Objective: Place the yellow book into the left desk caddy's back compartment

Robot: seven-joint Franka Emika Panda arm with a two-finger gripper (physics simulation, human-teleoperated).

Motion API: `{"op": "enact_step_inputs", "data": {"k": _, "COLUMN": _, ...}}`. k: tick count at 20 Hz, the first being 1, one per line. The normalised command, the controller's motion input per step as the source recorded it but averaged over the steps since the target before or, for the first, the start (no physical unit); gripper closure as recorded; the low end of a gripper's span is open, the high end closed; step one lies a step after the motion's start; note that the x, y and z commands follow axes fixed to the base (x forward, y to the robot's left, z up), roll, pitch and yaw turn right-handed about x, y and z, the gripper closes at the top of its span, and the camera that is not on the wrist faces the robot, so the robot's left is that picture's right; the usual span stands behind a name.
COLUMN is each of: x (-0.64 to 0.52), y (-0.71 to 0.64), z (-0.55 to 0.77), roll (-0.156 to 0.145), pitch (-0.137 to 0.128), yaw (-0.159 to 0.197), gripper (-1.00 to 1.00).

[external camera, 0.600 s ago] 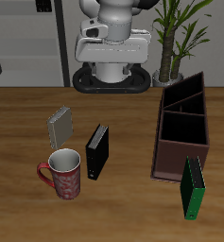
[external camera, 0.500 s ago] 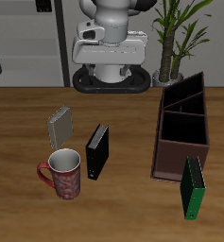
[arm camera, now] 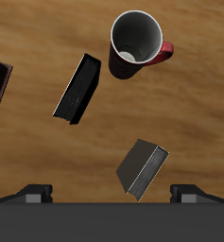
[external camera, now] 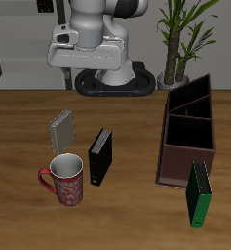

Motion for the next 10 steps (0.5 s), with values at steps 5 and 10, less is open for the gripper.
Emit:
{"op": "enact_step_inputs", "data": {"k": 5, "x": -0.17, "y": -0.59, "z": -0.15, "roll": -0.056, "pitch": -0.03, "yaw": -0.066, "gripper": -1.0}}
{"op": "enact_step_inputs", "data": {"k": 10, "x": -0.07, "y": -0.4, "z": -0.27, "roll": -0.079, "pitch": 0.005, "yaw": -0.032, "gripper": -1.0}}
